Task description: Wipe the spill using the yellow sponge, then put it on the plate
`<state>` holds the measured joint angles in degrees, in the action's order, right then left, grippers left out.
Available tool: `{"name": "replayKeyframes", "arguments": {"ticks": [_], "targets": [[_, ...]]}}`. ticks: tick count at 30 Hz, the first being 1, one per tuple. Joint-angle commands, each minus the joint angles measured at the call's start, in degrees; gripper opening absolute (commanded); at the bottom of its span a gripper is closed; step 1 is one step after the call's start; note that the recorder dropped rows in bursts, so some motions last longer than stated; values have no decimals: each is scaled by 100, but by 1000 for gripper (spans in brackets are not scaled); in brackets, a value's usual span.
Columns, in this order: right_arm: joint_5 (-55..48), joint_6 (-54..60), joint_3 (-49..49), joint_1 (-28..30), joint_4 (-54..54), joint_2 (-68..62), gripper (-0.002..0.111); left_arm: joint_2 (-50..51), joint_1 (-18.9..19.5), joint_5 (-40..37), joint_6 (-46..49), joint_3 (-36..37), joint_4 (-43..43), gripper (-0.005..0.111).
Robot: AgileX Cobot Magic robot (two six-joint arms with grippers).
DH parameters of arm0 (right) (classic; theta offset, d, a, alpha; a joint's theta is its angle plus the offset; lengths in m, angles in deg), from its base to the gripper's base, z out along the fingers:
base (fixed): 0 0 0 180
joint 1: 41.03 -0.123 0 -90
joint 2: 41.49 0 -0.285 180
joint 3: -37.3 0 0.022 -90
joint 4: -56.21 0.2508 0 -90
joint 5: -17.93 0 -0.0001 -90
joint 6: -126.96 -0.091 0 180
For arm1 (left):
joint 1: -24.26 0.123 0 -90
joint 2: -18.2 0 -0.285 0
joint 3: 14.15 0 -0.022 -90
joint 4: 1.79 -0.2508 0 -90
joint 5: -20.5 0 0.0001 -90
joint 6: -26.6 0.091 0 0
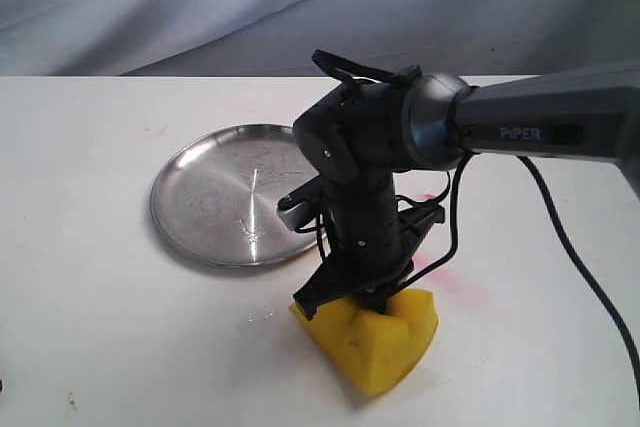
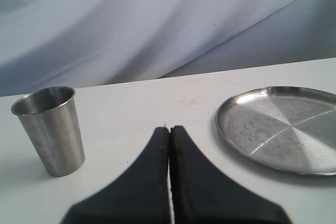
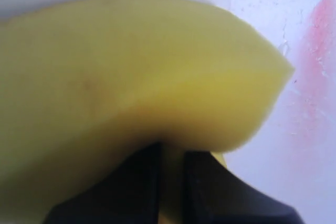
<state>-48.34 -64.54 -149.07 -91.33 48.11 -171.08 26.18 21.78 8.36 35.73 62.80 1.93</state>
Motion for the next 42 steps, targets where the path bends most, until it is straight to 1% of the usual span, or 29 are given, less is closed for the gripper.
{"name": "replayKeyframes", "arguments": {"ticks": [1,4,9,14,18,20,24,31,36,39,42], "targets": [[449,311,95,104,207,-393,0,-20,-29,37,2,27,22,0],[449,548,95,95,634,-642,0,-20,-29,37,2,27,22,0],[601,1116,85,-83,1559,-602,0,-20,-29,37,2,27,22,0],[1052,1821,85,-340,2791,-580,0,-20,-29,37,2,27,22,0],[1491,2328,85,-387,3747,-580,0,-20,-29,37,2,27,22,0],[1594,2484,85,-387,4030,-547,0,-20,-29,37,2,27,22,0],[1774,2514,85,-353,4031,-159,0,-20,-29,37,2,27,22,0],[2450,2579,85,-196,4042,1335,0,-20,-29,37,2,27,22,0],[2795,2579,85,158,4010,2245,0,-20,-29,37,2,27,22,0],[3044,2565,85,390,4006,2473,0,-20,-29,37,2,27,22,0],[3151,2464,85,572,3966,2431,0,-20,-29,37,2,27,22,0]]}}
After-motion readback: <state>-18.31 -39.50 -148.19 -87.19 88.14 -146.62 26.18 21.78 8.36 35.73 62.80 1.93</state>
